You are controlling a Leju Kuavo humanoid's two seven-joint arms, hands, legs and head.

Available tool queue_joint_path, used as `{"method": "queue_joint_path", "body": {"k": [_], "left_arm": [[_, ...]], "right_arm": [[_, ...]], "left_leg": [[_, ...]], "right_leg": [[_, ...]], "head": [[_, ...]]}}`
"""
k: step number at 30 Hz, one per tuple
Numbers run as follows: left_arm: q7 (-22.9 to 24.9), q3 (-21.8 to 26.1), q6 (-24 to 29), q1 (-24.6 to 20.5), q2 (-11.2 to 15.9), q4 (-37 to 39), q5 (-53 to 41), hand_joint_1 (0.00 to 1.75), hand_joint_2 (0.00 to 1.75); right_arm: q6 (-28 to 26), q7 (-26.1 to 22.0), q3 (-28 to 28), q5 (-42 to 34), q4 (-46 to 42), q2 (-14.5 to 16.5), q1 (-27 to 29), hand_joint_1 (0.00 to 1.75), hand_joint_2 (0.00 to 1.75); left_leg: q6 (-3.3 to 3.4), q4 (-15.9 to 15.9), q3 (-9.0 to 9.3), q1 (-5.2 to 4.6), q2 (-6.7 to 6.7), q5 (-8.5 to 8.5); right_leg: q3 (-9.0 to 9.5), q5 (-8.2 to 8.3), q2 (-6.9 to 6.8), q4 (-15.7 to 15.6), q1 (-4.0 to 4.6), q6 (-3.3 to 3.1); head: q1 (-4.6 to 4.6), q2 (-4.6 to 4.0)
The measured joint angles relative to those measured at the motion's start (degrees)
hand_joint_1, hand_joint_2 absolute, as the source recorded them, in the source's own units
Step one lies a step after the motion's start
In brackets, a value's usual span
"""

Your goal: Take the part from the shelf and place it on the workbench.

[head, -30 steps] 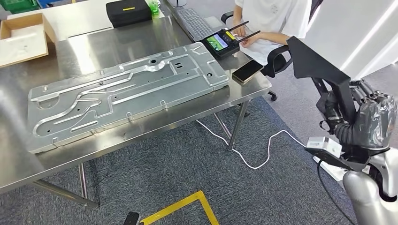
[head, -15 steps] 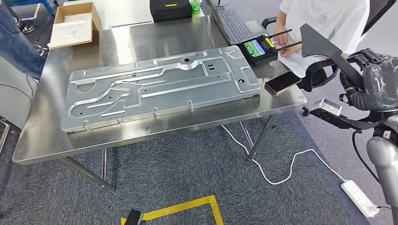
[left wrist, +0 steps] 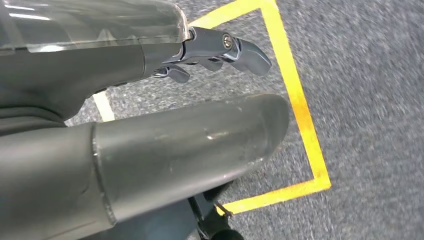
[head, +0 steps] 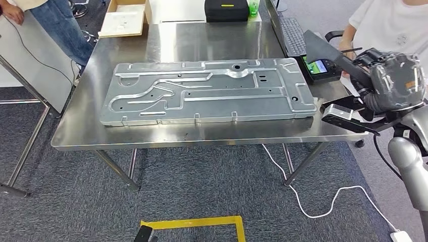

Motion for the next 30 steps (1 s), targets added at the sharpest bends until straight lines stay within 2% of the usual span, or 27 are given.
{"method": "queue_joint_path", "body": {"k": [1,3,4,5,6,7,8,9,10,11,12,13,14,15,16,18,19,20,21,22,23,24,26,27,28,30], "left_arm": [[0.06,-0.1,-0.01,-0.06,-0.03,0.0,-0.03,0.0,0.0],[0.16,-0.27,-0.02,-0.35,-0.14,0.0,-0.1,0.0,0.0],[0.19,-0.34,-0.04,-0.5,-0.19,0.0,-0.1,0.0,0.0],[0.21,-0.4,-0.06,-0.59,-0.22,0.0,-0.1,0.0,0.0],[0.23,-0.48,-0.08,-0.61,-0.26,0.0,-0.1,0.0,0.0],[0.24,-0.57,-0.09,-0.59,-0.28,0.0,-0.1,0.0,0.0],[0.24,-0.67,-0.09,-0.58,-0.3,0.0,-0.1,0.0,0.0],[0.24,-0.75,-0.09,-0.56,-0.32,0.0,-0.08,0.0,0.0],[0.25,-0.82,-0.09,-0.6,-0.33,0.0,-0.04,0.0,0.0],[0.28,-0.86,-0.09,-0.62,-0.33,0.0,0.0,0.0,0.0],[0.31,-0.91,-0.09,-0.58,-0.33,0.0,0.04,0.0,0.0],[0.33,-0.96,-0.09,-0.5,-0.33,0.0,0.08,0.0,0.0],[0.37,-1.01,-0.09,-0.32,-0.29,0.0,0.11,0.0,0.0],[0.37,-1.07,-0.09,-0.12,-0.26,0.0,0.15,0.0,0.0],[0.37,-1.12,-0.12,-0.01,-0.22,0.0,0.19,0.0,0.0],[0.32,-1.2,-0.41,-0.05,-0.21,0.0,0.26,0.0,0.0],[0.29,-1.21,-0.69,-0.13,-0.21,0.0,0.3,0.0,0.0],[0.26,-1.22,-1.01,-0.16,-0.21,0.0,0.35,0.0,0.0],[0.24,-1.22,-1.29,-0.13,-0.21,0.0,0.39,0.0,0.0],[0.21,-1.22,-1.48,-0.07,-0.21,0.0,0.41,0.0,0.0],[0.15,-1.23,-1.6,-0.02,-0.21,0.0,0.43,0.0,0.0],[0.05,-1.24,-1.64,-0.01,-0.21,0.0,0.44,0.0,0.0],[-0.18,-1.24,-1.67,-0.13,-0.21,0.0,0.47,0.0,0.0],[-0.29,-1.24,-1.68,-0.2,-0.21,0.0,0.49,0.0,0.0],[-0.37,-1.24,-1.7,-0.23,-0.21,0.0,0.5,0.0,0.0],[-0.46,-1.24,-1.73,-0.14,-0.21,0.0,0.52,0.0,0.0]], "right_arm": [[0.83,-0.04,1.57,0.22,0.03,-0.01,-1.19,1.75,1.75],[2.59,0.17,4.92,1.02,0.33,0.02,-3.93,1.75,1.75],[3.41,0.44,6.75,1.6,0.71,0.1,-5.49,1.75,1.75],[4.08,0.8,8.64,2.13,1.22,0.22,-7.03,1.75,1.75],[4.55,1.13,10.47,2.54,1.79,0.36,-8.51,1.75,1.75],[4.81,1.43,12.18,2.79,2.31,0.49,-9.91,1.75,1.75],[4.96,1.71,13.69,2.91,2.75,0.59,-11.22,1.75,1.75],[5.04,1.96,14.99,2.93,3.15,0.64,-12.46,1.75,1.75],[5.1,2.21,16.16,2.91,3.57,0.67,-13.73,1.75,1.75],[5.18,2.44,17.08,2.85,3.96,0.64,-14.83,1.75,1.75],[5.26,2.58,17.79,2.77,4.29,0.62,-15.72,1.75,1.75],[5.37,2.65,18.4,2.67,4.57,0.61,-16.48,1.75,1.75],[5.5,2.67,18.99,2.49,4.78,0.61,-17.07,1.75,1.75],[5.61,2.65,19.56,2.3,4.97,0.62,-17.58,1.75,1.75],[5.71,2.63,20.08,2.09,5.14,0.62,-18.01,1.75,1.75],[5.82,2.58,20.83,1.82,5.39,0.51,-18.63,1.75,1.75],[5.84,2.61,21.12,1.75,5.51,0.46,-18.84,1.75,1.75],[5.79,2.82,21.51,1.73,5.66,0.44,-19.03,1.75,1.75],[5.67,3.15,21.94,1.77,5.81,0.43,-19.15,1.75,1.75],[5.51,3.54,22.35,1.87,5.97,0.43,-19.22,1.75,1.75],[5.33,3.92,22.7,1.98,6.14,0.43,-19.24,1.75,1.75],[5.16,4.13,22.92,2.09,6.3,0.43,-19.25,1.75,1.75],[4.84,4.24,23.21,2.12,6.65,0.31,-19.29,1.75,1.75],[4.7,4.2,23.33,2.1,6.81,0.22,-19.31,1.75,1.75],[4.6,4.15,23.48,2.08,6.97,0.13,-19.34,1.75,1.75],[4.55,4.07,23.69,2.06,7.19,0.04,-19.34,1.75,1.75]], "left_leg": [[0.28,-0.57,0.36,0.24,-0.55,0.28],[0.58,-1.21,0.84,0.5,-1.76,0.6],[0.67,-1.2,0.88,0.55,-2.42,0.62],[0.67,-1.13,0.9,0.58,-3.22,0.6],[0.61,-1.01,0.92,0.64,-4.03,0.54],[0.49,-0.76,0.92,0.76,-4.9,0.43],[0.26,-0.38,0.9,0.95,-5.79,0.22],[-0.09,0.12,0.79,1.14,-6.69,-0.1],[-0.47,0.84,0.51,1.26,-7.61,-0.41],[-0.86,1.35,0.13,1.37,-8.45,-0.61],[-1.24,1.67,-0.28,1.47,-9.18,-0.65],[-1.57,1.76,-0.61,1.54,-9.9,-0.51],[-1.89,1.64,-0.87,1.62,-10.41,-0.4],[-2.22,1.86,-1.07,1.55,-9.86,-0.5],[-2.54,2.71,-1.55,1.43,-8.51,-0.99],[-3.03,7.74,-4.03,1.37,-4.6,-3.49],[-3.18,11.42,-5.93,1.48,-3.43,-5.01],[-3.26,14.85,-7.76,1.59,-2.9,-6.1],[-3.26,16.78,-8.86,1.64,-2.72,-6.29],[-3.16,16.65,-8.94,1.66,-2.64,-5.47],[-2.94,14.37,-7.89,1.63,-2.48,-3.8],[-2.53,10.54,-6.0,1.49,-1.85,-1.78],[-1.58,3.93,-2.56,0.71,0.4,0.28],[-1.2,2.25,-1.73,0.34,1.16,0.42],[-0.97,1.73,-1.52,0.05,1.28,0.13],[-0.49,0.82,-1.14,0.23,0.01,0.38]], "right_leg": [[-0.28,-0.67,1.31,0.88,-0.16,0.19],[-2.81,-3.33,4.82,6.16,-0.44,0.45],[-4.92,-4.74,5.81,9.88,-0.5,0.6],[-6.87,-5.52,6.21,13.0,-0.54,0.8],[-8.13,-5.23,6.31,14.52,-0.65,1.02],[-8.44,-3.84,6.37,14.03,-0.83,1.24],[-7.64,-1.51,6.61,11.43,-1.1,1.5],[-6.34,0.56,7.49,8.12,-1.46,1.8],[-5.01,1.93,8.79,4.9,-1.73,1.96],[-4.07,2.53,9.89,2.76,-1.9,1.87],[-3.68,2.29,10.64,1.91,-1.87,1.62],[-3.63,2.08,10.6,1.67,-1.68,1.18],[-3.62,2.06,9.91,1.73,-1.69,0.71],[-3.49,2.1,9.22,1.57,-1.7,0.34],[-3.34,2.13,8.54,1.42,-1.75,-0.11],[-3.03,2.08,7.12,1.2,-1.6,-0.82],[-2.95,2.0,6.42,1.18,-1.44,-1.07],[-2.87,1.9,5.74,1.18,-1.31,-1.2],[-2.75,1.78,5.1,1.18,-1.23,-1.27],[-2.59,1.64,4.51,1.18,-1.15,-1.29],[-2.35,1.47,3.86,1.18,-1.05,-1.28],[-2.05,1.26,3.26,1.17,-0.95,-1.22],[-1.5,0.88,2.13,1.04,-0.59,-0.9],[-1.28,0.74,1.61,0.9,-0.38,-0.66],[-1.09,0.68,1.02,0.68,-0.2,-0.37],[-0.44,0.48,0.26,0.16,-0.15,0.25]], "head": [[0.02,0.0],[0.08,0.0],[0.09,0.0],[0.09,0.0],[0.09,0.0],[0.1,0.0],[0.09,0.0],[0.1,0.0],[0.11,0.0],[0.12,0.0],[0.14,0.0],[0.14,0.0],[0.14,0.0],[0.12,0.0],[0.05,0.0],[-0.04,0.0],[-0.07,0.0],[-0.06,0.0],[-0.07,0.0],[-0.06,0.0],[-0.07,0.0],[-0.06,0.0],[-0.06,0.0],[-0.05,0.0],[-0.05,0.0],[-0.04,0.0]]}}
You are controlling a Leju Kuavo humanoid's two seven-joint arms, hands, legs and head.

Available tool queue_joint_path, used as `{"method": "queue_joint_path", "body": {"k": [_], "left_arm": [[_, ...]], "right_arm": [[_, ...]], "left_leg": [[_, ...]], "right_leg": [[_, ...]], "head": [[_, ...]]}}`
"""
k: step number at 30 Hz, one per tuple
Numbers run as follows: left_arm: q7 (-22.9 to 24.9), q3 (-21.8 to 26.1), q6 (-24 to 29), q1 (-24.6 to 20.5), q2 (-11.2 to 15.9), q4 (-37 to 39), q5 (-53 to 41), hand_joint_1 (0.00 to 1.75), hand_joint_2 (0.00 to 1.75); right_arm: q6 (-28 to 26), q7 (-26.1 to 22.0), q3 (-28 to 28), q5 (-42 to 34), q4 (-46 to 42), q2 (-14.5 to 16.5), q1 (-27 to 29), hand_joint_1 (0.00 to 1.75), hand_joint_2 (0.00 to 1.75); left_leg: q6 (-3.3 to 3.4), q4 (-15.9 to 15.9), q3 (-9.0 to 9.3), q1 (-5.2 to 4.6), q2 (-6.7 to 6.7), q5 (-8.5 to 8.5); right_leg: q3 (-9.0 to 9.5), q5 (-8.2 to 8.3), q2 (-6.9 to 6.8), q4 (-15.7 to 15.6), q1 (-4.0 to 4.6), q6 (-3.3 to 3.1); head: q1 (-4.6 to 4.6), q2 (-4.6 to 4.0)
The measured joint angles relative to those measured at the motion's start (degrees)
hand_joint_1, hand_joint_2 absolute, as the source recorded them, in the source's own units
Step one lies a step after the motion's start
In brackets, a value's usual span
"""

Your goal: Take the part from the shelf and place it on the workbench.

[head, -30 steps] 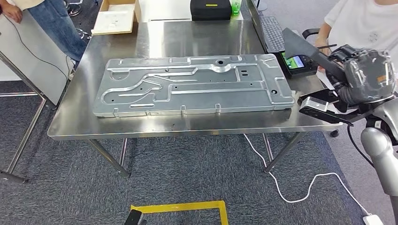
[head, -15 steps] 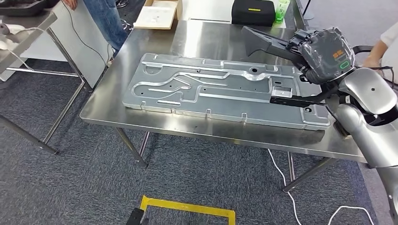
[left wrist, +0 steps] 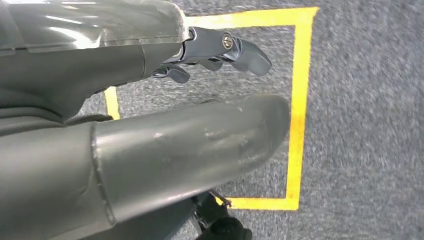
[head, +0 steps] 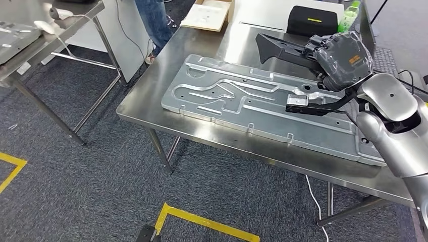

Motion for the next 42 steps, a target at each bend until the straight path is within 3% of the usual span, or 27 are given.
{"method": "queue_joint_path", "body": {"k": [2,4,6,7,9,11,14,16,18,20,22,23,24,26,28,32,35,36,37,38,39,41,42], "left_arm": [[-0.05,-0.01,0.0,0.01,-0.04,0.0,0.05,0.0,0.0],[-0.09,-0.02,-0.02,-0.15,-0.1,0.0,0.09,0.0,0.0],[-0.14,-0.02,-0.09,-0.18,-0.11,0.0,0.11,0.0,0.0],[-0.17,-0.02,-0.13,-0.14,-0.11,0.0,0.11,0.0,0.0],[-0.28,-0.04,-0.24,-0.1,-0.15,0.0,0.12,0.0,0.0],[-0.38,-0.1,-0.33,-0.05,-0.26,0.0,0.14,0.0,0.0],[-0.52,-0.26,-0.35,0.12,-0.34,0.0,0.3,0.0,0.0],[-0.55,-0.34,-0.4,0.23,-0.32,0.0,0.49,0.0,0.87],[-0.48,-0.4,-0.38,0.12,-0.3,0.0,0.55,0.0,1.75],[-0.22,-0.56,-0.27,-0.03,-0.31,0.0,0.49,0.0,1.75],[-0.31,-0.72,-0.63,-0.04,-0.31,0.0,0.83,0.0,0.87],[-0.54,-0.75,-0.94,-0.01,-0.31,0.0,1.14,0.0,0.44],[-0.77,-0.74,-1.12,0.0,-0.31,0.0,1.42,0.0,0.0],[-1.05,-0.74,-1.22,-0.06,-0.31,0.0,1.74,0.0,0.0],[-1.15,-0.73,-1.15,-0.14,-0.31,0.0,1.89,0.0,0.0],[-1.14,-0.72,-0.81,-0.12,-0.29,0.0,2.09,0.0,0.0],[-1.08,-0.72,-0.47,-0.19,-0.29,0.0,2.28,0.0,0.0],[-1.05,-0.72,-0.34,-0.18,-0.28,0.0,2.32,0.0,0.0],[-1.03,-0.72,-0.22,-0.16,-0.28,0.0,2.34,0.0,0.0],[-1.01,-0.72,-0.12,-0.15,-0.28,0.0,2.36,0.0,0.0],[-1.01,-0.72,-0.02,-0.15,-0.28,0.0,2.37,0.0,0.0],[-1.02,-0.72,0.1,-0.19,-0.32,0.0,2.42,0.0,0.0],[-1.03,-0.72,0.15,-0.21,-0.33,0.0,2.45,0.0,0.0]], "right_arm": [[-0.06,-0.05,0.09,-0.04,0.16,-0.12,-0.06,1.75,1.75],[-0.13,-0.1,0.13,-0.11,0.36,-0.44,-0.15,1.75,1.75],[-0.13,-0.15,0.33,-0.04,0.62,-0.72,-0.07,1.75,1.75],[-0.13,-0.18,0.49,0.04,0.74,-0.79,0.0,1.75,1.75],[-0.31,-0.06,0.74,0.31,0.91,-1.07,0.08,1.75,1.75],[-1.27,0.62,0.78,0.75,1.05,-1.32,0.17,1.75,1.75],[-3.42,1.71,0.72,1.62,1.44,-1.35,0.84,1.75,1.75],[-4.3,2.13,0.59,2.12,1.74,-1.34,1.47,0.87,0.87],[-4.96,2.91,0.13,2.78,2.09,-1.34,1.97,0.0,0.0],[-5.75,4.12,-0.92,3.78,2.79,-1.31,2.46,0.0,0.0],[-6.54,5.5,-2.29,4.67,3.99,-1.27,3.22,0.0,0.0],[-6.93,6.03,-2.98,4.93,4.58,-1.26,3.63,0.0,0.44],[-7.27,6.43,-3.67,5.06,5.08,-1.26,3.96,0.0,0.87],[-7.91,6.72,-5.28,5.07,5.88,-1.35,4.26,0.0,1.75],[-8.22,6.83,-7.1,4.96,6.68,-1.57,4.48,0.0,1.75],[-8.65,6.91,-10.63,4.84,7.76,-2.15,6.01,0.0,1.75],[-9.03,6.81,-12.55,4.99,8.4,-2.42,6.96,0.0,1.75],[-9.08,6.72,-12.93,5.12,8.63,-2.43,7.4,0.0,1.75],[-9.08,6.61,-13.15,5.31,8.83,-2.43,7.89,0.0,1.75],[-9.07,6.52,-13.31,5.53,9.01,-2.42,8.29,0.0,1.75],[-9.04,6.49,-13.45,5.78,9.18,-2.42,8.54,0.0,1.75],[-8.9,6.57,-13.79,6.28,9.5,-2.41,8.59,0.0,1.75],[-8.78,6.64,-13.96,6.51,9.68,-2.41,8.53,0.0,1.75]], "left_leg": [[0.64,-1.13,0.78,0.4,-1.31,0.46],[1.08,-1.59,1.15,0.57,-2.68,0.67],[1.25,-1.43,1.17,0.52,-4.19,0.58],[1.26,-1.26,1.18,0.5,-5.01,0.48],[1.13,-0.68,1.2,0.52,-6.45,0.11],[0.8,0.06,0.97,0.45,-7.57,-0.32],[0.07,0.41,0.39,0.46,-8.53,-0.43],[-0.46,0.77,0.16,0.38,-7.9,-0.93],[-1.16,4.47,-1.41,0.38,-5.57,-3.15],[-1.78,11.64,-4.9,0.83,-3.53,-6.17],[-2.07,15.76,-7.33,1.3,-2.89,-6.71],[-2.09,14.75,-7.03,1.43,-2.77,-5.5],[-2.03,11.71,-5.66,1.52,-2.69,-3.57],[-1.75,4.08,-1.93,1.45,-2.48,-0.62],[-1.42,0.52,-0.07,1.21,-2.46,-0.11],[-0.12,-0.56,0.66,1.19,-2.89,0.09],[0.69,-1.09,1.04,1.01,-2.97,0.18],[0.81,-1.06,1.06,0.86,-2.99,0.12],[0.91,-1.02,1.09,0.71,-3.05,0.05],[0.98,-0.96,1.13,0.57,-3.12,-0.01],[1.01,-0.86,1.2,0.47,-3.2,-0.07],[0.9,-0.61,1.23,0.26,-3.37,-0.25],[0.75,-0.5,1.17,0.18,-3.44,-0.32]], "right_leg": [[-0.46,-1.53,2.28,1.8,-0.23,0.42],[-3.62,-4.62,5.36,7.96,-0.3,0.52],[-7.32,-6.18,6.13,13.85,-0.22,0.62],[-8.12,-5.34,6.21,14.35,-0.25,0.67],[-6.65,-0.81,6.48,9.25,-0.43,0.68],[-4.26,2.26,7.1,2.94,-0.5,0.41],[-3.57,2.49,7.45,0.66,-0.2,-0.23],[-3.25,2.66,7.15,0.36,-0.54,-0.85],[-2.82,2.78,6.8,-0.01,-0.84,-1.47],[-2.64,2.68,6.47,-0.05,-0.78,-1.72],[-2.5,2.51,6.12,-0.01,-0.8,-1.67],[-2.39,2.4,5.98,0.01,-0.84,-1.54],[-2.23,2.25,5.87,0.03,-0.89,-1.37],[-1.91,1.91,5.65,0.07,-0.87,-0.86],[-1.7,1.72,5.48,-0.07,-0.7,-0.12],[-1.49,0.7,5.33,0.4,-0.86,1.24],[-5.85,-4.04,5.77,9.3,-0.7,1.28],[-7.65,-5.17,5.85,12.53,-0.62,1.27],[-8.74,-5.23,5.88,14.21,-0.56,1.22],[-8.81,-4.18,5.89,13.79,-0.52,1.1],[-7.77,-2.23,5.91,11.26,-0.47,0.92],[-4.31,1.53,6.05,3.72,-0.19,0.37],[-3.12,2.49,6.11,1.11,0.01,0.1]], "head": [[0.03,0.0],[0.08,0.0],[0.09,0.0],[0.09,0.0],[0.1,0.0],[0.09,0.0],[0.07,0.0],[0.06,0.0],[-0.03,0.0],[-0.1,0.0],[-0.11,0.0],[-0.11,0.0],[-0.11,0.0],[-0.1,0.0],[-0.09,0.0],[-0.05,0.0],[0.0,0.0],[0.0,0.0],[-0.01,0.0],[-0.01,0.0],[-0.01,0.0],[-0.01,0.0],[-0.01,0.0]]}}
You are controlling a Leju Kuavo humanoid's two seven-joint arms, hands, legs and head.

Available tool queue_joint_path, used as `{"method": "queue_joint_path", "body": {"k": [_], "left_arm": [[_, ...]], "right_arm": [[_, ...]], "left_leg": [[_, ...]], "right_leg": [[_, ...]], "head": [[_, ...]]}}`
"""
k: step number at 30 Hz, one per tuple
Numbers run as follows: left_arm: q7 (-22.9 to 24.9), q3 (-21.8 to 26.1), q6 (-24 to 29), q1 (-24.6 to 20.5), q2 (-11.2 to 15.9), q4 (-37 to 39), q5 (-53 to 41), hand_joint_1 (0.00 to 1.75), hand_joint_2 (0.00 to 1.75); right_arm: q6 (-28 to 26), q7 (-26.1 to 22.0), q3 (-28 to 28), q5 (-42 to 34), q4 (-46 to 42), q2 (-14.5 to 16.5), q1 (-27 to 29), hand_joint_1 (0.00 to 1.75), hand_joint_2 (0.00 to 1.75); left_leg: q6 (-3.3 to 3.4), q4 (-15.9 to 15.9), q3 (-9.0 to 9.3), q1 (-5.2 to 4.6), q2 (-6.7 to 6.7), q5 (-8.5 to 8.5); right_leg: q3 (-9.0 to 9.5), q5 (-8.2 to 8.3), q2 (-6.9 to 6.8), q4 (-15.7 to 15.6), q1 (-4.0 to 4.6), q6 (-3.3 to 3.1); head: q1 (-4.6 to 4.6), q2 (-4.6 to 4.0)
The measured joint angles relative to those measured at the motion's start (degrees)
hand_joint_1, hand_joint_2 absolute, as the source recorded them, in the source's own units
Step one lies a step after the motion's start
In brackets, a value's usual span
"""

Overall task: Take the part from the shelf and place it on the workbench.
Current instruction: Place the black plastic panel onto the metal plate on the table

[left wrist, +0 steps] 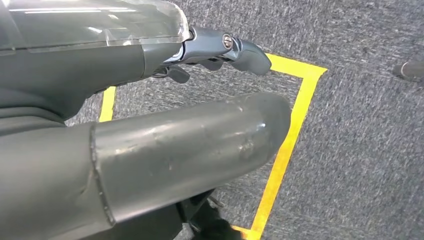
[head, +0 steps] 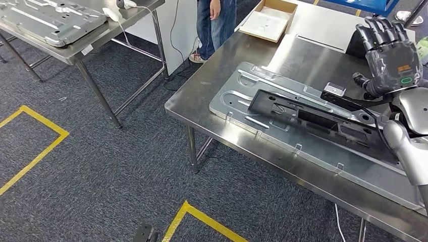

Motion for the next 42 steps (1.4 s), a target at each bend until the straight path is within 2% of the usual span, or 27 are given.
{"method": "queue_joint_path", "body": {"k": [2,4,5,7,9,10,11,12,14,16,19,20,22,24,25,26,27,29,30,31,33,35,36,38,40,41,42], "left_arm": [[0.0,0.0,0.17,-0.02,-0.03,0.0,0.04,0.0,0.0],[0.0,0.0,0.39,-0.03,-0.02,0.0,0.06,0.0,0.0],[0.0,-0.01,0.47,-0.04,-0.01,0.0,0.06,0.0,0.0],[0.01,-0.03,0.55,-0.06,0.01,0.0,0.06,0.0,0.0],[0.06,-0.05,0.56,-0.04,0.01,0.0,0.05,0.0,0.0],[0.09,-0.06,0.57,0.0,0.01,0.0,0.05,0.0,0.0],[0.11,-0.06,0.57,0.03,0.02,0.0,0.05,0.0,0.0],[0.13,-0.07,0.57,0.03,0.02,0.0,0.05,0.0,0.0],[0.13,-0.07,0.57,-0.04,0.03,0.0,0.06,0.0,0.0],[0.12,-0.08,0.57,-0.11,0.03,0.0,0.07,0.0,0.0],[0.13,-0.09,0.57,-0.11,0.03,0.0,0.07,0.0,0.0],[0.11,-0.1,0.57,-0.13,0.03,0.0,0.07,0.0,0.0],[0.11,-0.11,0.57,-0.19,0.03,0.0,0.07,0.0,0.0],[0.13,-0.11,0.57,-0.2,0.03,0.0,0.06,0.0,0.0],[0.13,-0.11,0.57,-0.18,0.03,0.0,0.06,0.0,0.0],[0.14,-0.11,0.56,-0.17,0.03,0.0,0.04,0.0,0.0],[0.14,-0.13,0.56,-0.16,0.03,0.0,0.02,0.0,0.0],[0.15,-0.22,0.55,-0.19,0.02,0.0,-0.08,0.0,0.0],[0.16,-0.27,0.55,-0.21,-0.01,0.0,-0.11,0.0,0.0],[0.17,-0.33,0.55,-0.23,-0.04,0.0,-0.15,0.0,0.0],[0.34,-0.48,0.71,-0.28,-0.09,0.0,-0.17,0.0,0.0],[1.06,-0.61,1.22,-0.28,-0.07,0.0,-0.15,0.0,0.0],[1.57,-0.63,1.54,-0.25,-0.07,0.0,-0.11,0.0,0.0],[2.54,-0.63,2.23,-0.19,-0.06,0.0,0.1,0.0,0.0],[3.1,-0.62,2.84,-0.12,-0.05,0.0,0.35,0.0,0.0],[3.26,-0.61,3.08,-0.07,-0.04,0.0,0.43,0.0,0.0],[3.38,-0.6,3.3,-0.03,-0.01,0.0,0.45,0.0,0.0]], "right_arm": [[0.21,0.11,-0.22,0.42,0.42,0.07,-0.07,0.0,1.75],[0.3,0.15,-0.31,0.74,0.79,0.17,-0.1,0.0,1.75],[0.31,0.15,-0.32,0.8,0.91,0.24,-0.12,0.0,1.75],[0.29,0.15,-0.32,0.87,1.08,0.42,-0.14,0.0,1.75],[0.25,0.14,-0.32,0.95,1.23,0.69,-0.09,0.0,1.75],[0.25,0.14,-0.32,0.98,1.3,0.86,-0.05,0.0,1.75],[0.25,0.14,-0.32,1.01,1.36,1.02,-0.02,0.0,1.75],[0.24,0.14,-0.32,1.04,1.39,1.15,0.0,0.0,1.75],[0.23,0.14,-0.33,1.12,1.4,1.31,-0.01,0.0,1.75],[0.21,0.11,-0.34,1.2,1.43,1.39,-0.03,0.0,1.75],[0.2,0.05,-0.36,1.31,1.48,1.51,-0.02,0.0,1.75],[0.18,0.05,-0.39,1.31,1.5,1.52,-0.04,0.0,1.75],[0.14,0.06,-0.51,1.32,1.57,1.52,-0.14,0.0,1.75],[0.11,0.07,-0.59,1.35,1.71,1.54,-0.08,0.0,0.87],[0.05,0.06,-0.61,1.37,1.8,1.54,0.06,0.0,0.44],[-0.09,0.0,-0.61,1.38,1.89,1.55,0.2,0.0,0.0],[-0.36,-0.16,-0.66,1.37,1.95,1.55,0.3,0.0,0.44],[-1.44,-1.0,-0.85,1.34,1.83,1.55,0.44,0.0,1.31],[-2.08,-1.52,-0.97,1.39,1.57,1.55,0.57,0.0,1.75],[-2.72,-2.02,-1.05,1.61,1.1,1.56,0.83,0.0,1.75],[-3.7,-2.76,-1.12,2.75,-0.32,1.57,1.75,0.0,1.75],[-4.34,-3.25,-1.11,4.45,-2.1,1.73,2.99,0.0,1.75],[-4.5,-3.39,-1.08,5.31,-2.9,2.0,3.42,0.0,1.75],[-4.57,-3.51,-0.85,7.01,-3.92,3.01,3.66,0.0,1.75],[-4.52,-3.54,-0.29,8.11,-4.11,4.24,3.47,0.0,1.75],[-4.5,-3.55,0.04,8.38,-4.11,4.73,3.36,0.0,1.75],[-4.51,-3.55,0.38,8.54,-4.11,5.14,3.2,0.0,1.75]], "left_leg": [[-0.38,0.06,-0.1,-0.1,-0.1,-0.01],[-0.91,0.18,-0.07,-0.15,-0.1,-0.2],[-1.25,0.96,-0.35,-0.15,-0.01,-0.85],[-1.97,5.96,-2.49,0.15,0.25,-3.82],[-2.53,13.65,-6.07,0.61,0.46,-7.19],[-2.71,16.04,-7.22,0.81,0.55,-7.77],[-2.82,16.2,-7.31,0.95,0.63,-7.24],[-2.85,14.06,-6.24,1.06,0.69,-5.77],[-2.66,6.04,-2.1,1.09,0.86,-2.3],[-2.23,0.86,0.52,0.92,0.93,-0.88],[-1.34,-0.17,0.91,0.8,0.78,-0.71],[-0.92,-0.57,1.15,0.84,0.74,-0.52],[-0.18,-1.27,1.58,0.97,0.71,-0.19],[0.15,-1.31,1.62,0.75,0.67,-0.22],[0.24,-1.26,1.61,0.62,0.64,-0.28],[0.31,-1.17,1.62,0.51,0.59,-0.35],[0.34,-1.05,1.64,0.43,0.53,-0.44],[0.23,-0.7,1.69,0.39,0.39,-0.7],[0.06,-0.52,1.56,0.32,0.2,-0.84],[-0.17,-0.39,1.44,0.29,0.0,-0.93],[-0.72,-0.31,1.22,0.28,-0.41,-0.93],[-1.34,0.14,1.05,0.26,-0.43,-1.31],[-1.68,1.36,0.53,0.27,-0.3,-2.16],[-2.38,7.24,-2.14,0.54,0.1,-5.39],[-2.87,14.59,-5.78,0.95,0.31,-8.32],[-3.04,16.27,-6.68,1.1,0.42,-8.51],[-3.15,15.64,-6.45,1.2,0.62,-7.59]], "right_leg": [[0.62,0.24,0.04,-1.53,0.36,-0.4],[0.77,0.49,-0.09,-1.89,0.09,-0.89],[0.94,0.6,-0.19,-2.1,-0.12,-1.22],[1.21,0.74,-0.43,-2.39,-0.41,-1.73],[1.23,0.7,-0.5,-2.36,-0.46,-1.9],[1.23,0.67,-0.51,-2.33,-0.48,-1.89],[1.25,0.63,-0.52,-2.27,-0.53,-1.83],[1.29,0.55,-0.52,-2.2,-0.59,-1.71],[1.41,0.28,-0.52,-2.0,-0.63,-1.28],[1.42,0.11,-0.52,-1.89,-0.47,-0.65],[1.64,0.14,-0.57,-2.29,-0.57,0.44],[1.59,-0.32,-0.55,-1.88,-0.67,0.72],[-0.1,-2.89,-0.41,2.11,-0.73,0.98],[-3.76,-6.21,-0.28,9.4,-0.64,1.05],[-5.28,-6.92,-0.25,12.14,-0.61,1.07],[-5.94,-6.52,-0.24,12.97,-0.59,1.04],[-5.52,-5.06,-0.24,11.66,-0.56,0.94],[-2.24,-1.03,-0.2,4.44,-0.43,0.52],[-0.66,0.26,-0.19,1.13,-0.23,0.29],[0.33,0.89,-0.17,-1.06,-0.04,0.07],[0.68,0.89,-0.31,-1.98,0.35,-0.26],[0.85,1.06,-0.88,-2.31,0.05,-0.8],[0.99,1.11,-1.25,-2.51,-0.13,-1.17],[1.15,1.09,-2.0,-2.72,-0.27,-1.78],[1.17,0.98,-2.71,-2.67,-0.24,-2.02],[1.19,0.93,-3.12,-2.62,-0.24,-2.02],[1.21,0.86,-3.58,-2.54,-0.27,-1.95]], "head": [[-0.01,0.0],[-0.01,0.0],[-0.02,0.0],[-0.03,0.0],[-0.04,0.0],[-0.04,0.0],[-0.05,0.0],[-0.05,0.0],[-0.05,0.0],[-0.03,0.0],[-0.02,0.0],[-0.01,0.0],[0.02,0.0],[0.02,0.0],[0.02,0.0],[0.02,0.0],[0.02,0.0],[0.02,0.0],[0.02,0.0],[0.01,0.0],[0.0,0.0],[-0.01,0.0],[-0.02,0.0],[-0.03,0.0],[-0.03,0.0],[-0.04,0.0],[-0.04,0.0]]}}
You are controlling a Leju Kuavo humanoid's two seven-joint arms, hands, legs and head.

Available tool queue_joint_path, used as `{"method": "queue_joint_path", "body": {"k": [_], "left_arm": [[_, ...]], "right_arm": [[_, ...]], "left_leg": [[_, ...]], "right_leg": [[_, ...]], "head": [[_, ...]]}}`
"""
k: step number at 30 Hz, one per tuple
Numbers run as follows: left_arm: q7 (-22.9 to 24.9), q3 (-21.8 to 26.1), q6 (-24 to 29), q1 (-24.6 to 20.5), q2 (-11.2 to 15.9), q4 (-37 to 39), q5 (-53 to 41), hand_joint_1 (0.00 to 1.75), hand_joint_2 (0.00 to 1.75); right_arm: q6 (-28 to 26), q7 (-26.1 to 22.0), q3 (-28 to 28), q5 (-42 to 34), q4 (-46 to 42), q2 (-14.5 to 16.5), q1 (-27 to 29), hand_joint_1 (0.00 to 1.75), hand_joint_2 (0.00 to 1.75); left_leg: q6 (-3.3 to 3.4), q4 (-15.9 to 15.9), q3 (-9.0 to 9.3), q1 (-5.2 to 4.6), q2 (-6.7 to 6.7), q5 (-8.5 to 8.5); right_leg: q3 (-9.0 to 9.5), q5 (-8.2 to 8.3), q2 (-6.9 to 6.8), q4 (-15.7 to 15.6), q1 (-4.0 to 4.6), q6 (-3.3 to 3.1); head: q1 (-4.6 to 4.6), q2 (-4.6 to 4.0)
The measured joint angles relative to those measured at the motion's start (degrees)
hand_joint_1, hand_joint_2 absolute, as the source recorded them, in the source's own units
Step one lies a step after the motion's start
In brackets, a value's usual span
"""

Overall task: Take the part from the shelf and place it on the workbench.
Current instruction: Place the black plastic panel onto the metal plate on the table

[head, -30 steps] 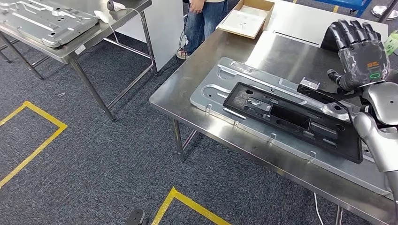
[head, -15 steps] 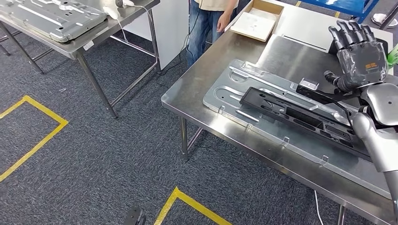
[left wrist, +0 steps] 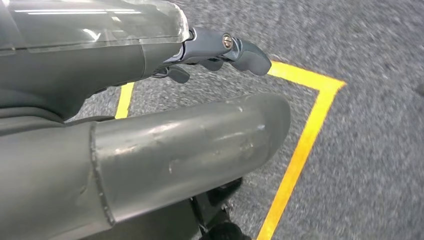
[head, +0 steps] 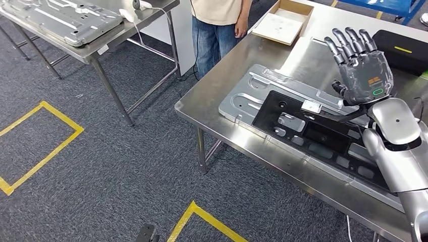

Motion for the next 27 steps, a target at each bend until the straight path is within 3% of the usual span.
{"method": "queue_joint_path", "body": {"k": [1,3,5,7,8,10,12,13,14,15,16,18,19,21,22,23,24,25,27], "left_arm": [[0.14,0.01,0.22,0.02,0.05,0.0,0.03,0.0,0.0],[0.31,0.04,0.69,0.0,0.16,0.0,0.16,0.0,0.0],[0.29,0.07,1.04,-0.01,0.23,0.0,0.62,0.0,0.0],[-0.03,0.12,1.04,0.17,0.34,-0.01,1.19,0.0,0.0],[-0.22,0.15,0.9,0.33,0.41,-0.01,1.43,0.0,0.0],[-0.43,0.19,0.65,0.47,0.5,-0.01,1.73,0.0,0.0],[-0.43,0.25,0.62,0.46,0.51,0.0,1.94,0.0,0.0],[-0.43,0.31,0.63,0.48,0.51,0.0,2.0,0.0,0.0],[-0.41,0.38,0.63,0.53,0.51,0.0,2.07,0.0,0.0],[-0.38,0.45,0.64,0.59,0.52,0.0,2.15,0.0,0.0],[-0.34,0.5,0.64,0.62,0.52,0.0,2.25,0.0,0.0],[-0.28,0.61,0.64,0.65,0.52,0.0,2.47,0.0,0.0],[-0.28,0.69,0.64,0.64,0.52,0.0,2.61,0.0,0.0],[-0.27,0.87,0.64,0.71,0.52,0.0,2.86,0.0,0.0],[-0.25,0.93,0.65,0.79,0.52,0.0,2.93,0.0,0.0],[-0.17,0.98,0.67,0.93,0.52,0.0,2.92,0.0,0.0],[-0.05,1.0,0.72,1.06,0.52,0.0,2.86,0.0,0.0],[0.11,1.01,0.8,1.08,0.52,0.0,2.78,0.0,0.0],[0.56,1.01,1.22,0.96,0.5,0.0,2.66,0.0,0.0]], "right_arm": [[-0.03,-0.01,0.28,0.08,0.0,0.31,-0.26,0.0,1.75],[-0.1,-0.08,0.71,-0.02,0.01,0.69,-0.98,0.0,1.75],[-0.17,-0.29,0.97,-0.38,0.02,0.9,-1.76,0.0,1.75],[-0.43,-0.59,1.27,-0.81,0.02,1.19,-2.4,0.0,1.75],[-0.72,-0.72,1.43,-1.03,0.04,1.42,-2.66,0.0,1.75],[-1.55,-0.94,1.67,-1.43,0.17,1.97,-3.17,0.0,1.75],[-2.08,-0.99,1.78,-1.61,0.56,2.38,-3.53,0.0,1.75],[-2.13,-0.99,1.84,-1.62,0.84,2.53,-3.58,0.0,1.75],[-2.13,-1.01,1.94,-1.61,1.15,2.69,-3.61,0.0,1.75],[-2.11,-1.05,2.06,-1.6,1.45,2.88,-3.73,0.0,1.75],[-2.09,-1.17,2.19,-1.55,1.73,3.06,-4.01,0.0,1.75],[-2.03,-1.43,2.44,-1.44,2.28,3.38,-5.14,0.0,1.75],[-1.98,-1.51,2.57,-1.36,2.54,3.51,-5.84,0.0,1.75],[-1.83,-1.54,2.85,-1.16,3.03,3.9,-6.93,0.0,1.75],[-1.77,-1.55,3.01,-1.04,3.22,4.22,-7.34,0.0,1.75],[-1.76,-1.57,3.19,-0.93,3.42,4.65,-7.69,0.0,1.75],[-1.85,-1.61,3.4,-0.82,3.6,5.18,-8.0,0.0,1.75],[-2.0,-1.64,3.6,-0.71,3.79,5.68,-8.26,0.0,1.75],[-2.46,-1.69,4.04,-0.41,4.4,6.6,-8.62,0.0,1.75]], "left_leg": [[-0.01,-2.98,1.44,0.06,0.46,1.81],[0.3,-11.08,5.49,-0.1,2.97,5.2],[0.97,-15.13,7.36,-0.43,4.42,6.21],[1.68,-15.45,7.28,-0.56,3.14,6.31],[2.02,-15.71,7.4,-0.48,2.44,6.51],[2.73,-16.23,7.68,-0.28,1.1,6.98],[3.11,-16.35,7.7,-0.26,-0.28,7.21],[3.17,-16.32,7.68,-0.32,-1.12,7.23],[3.2,-16.26,7.69,-0.38,-2.0,7.23],[3.21,-16.18,7.7,-0.41,-2.9,7.23],[3.18,-16.08,7.74,-0.42,-3.82,7.21],[2.99,-15.84,7.69,-0.48,-5.46,7.12],[2.8,-15.67,7.52,-0.49,-6.18,7.09],[2.17,-15.6,6.99,-0.31,-7.48,7.2],[1.78,-15.67,6.75,-0.15,-8.16,7.3],[1.42,-15.6,6.6,-0.09,-8.02,7.26],[1.06,-14.97,6.28,-0.21,-6.79,6.82],[0.73,-13.28,5.47,-0.33,-4.93,5.79],[0.2,-6.76,2.31,-0.3,-1.09,2.44]], "right_leg": [[0.06,-0.12,-0.49,0.13,-0.05,0.15],[0.24,-0.54,-1.44,0.52,0.12,0.69],[0.43,-0.87,-2.39,0.73,0.49,1.31],[0.77,-0.97,-3.55,0.51,0.56,1.9],[0.92,-1.29,-3.38,0.61,0.4,2.21],[-0.04,-3.47,-0.66,3.34,0.12,2.61],[-3.34,-7.2,2.71,10.42,0.07,2.68],[-5.21,-8.52,3.37,14.07,0.1,2.66],[-6.52,-8.82,3.62,16.33,0.12,2.61],[-6.86,-7.91,3.71,16.42,0.11,2.51],[-6.12,-5.97,3.85,14.25,0.08,2.37],[-2.93,-1.74,5.57,6.7,-0.08,2.07],[-1.62,-0.64,6.63,3.61,-0.16,1.96],[-0.66,-0.57,7.65,1.29,-0.05,1.73],[-0.57,-0.55,7.09,0.98,0.04,1.54],[-0.43,-0.46,6.41,0.79,0.01,1.24],[-0.21,-0.36,5.76,0.51,-0.06,0.86],[0.01,-0.27,5.02,0.22,-0.11,0.46],[0.3,-0.36,3.5,-0.01,0.04,-0.17]], "head": [[0.0,0.0],[0.0,0.0],[0.09,0.0],[0.18,0.0],[0.19,0.0],[0.23,0.0],[0.25,0.0],[0.24,0.0],[0.24,0.0],[0.24,0.0],[0.24,0.0],[0.23,0.0],[0.23,0.0],[0.22,0.0],[0.22,0.0],[0.21,0.0],[0.18,0.0],[0.14,0.0],[0.1,0.0]]}}
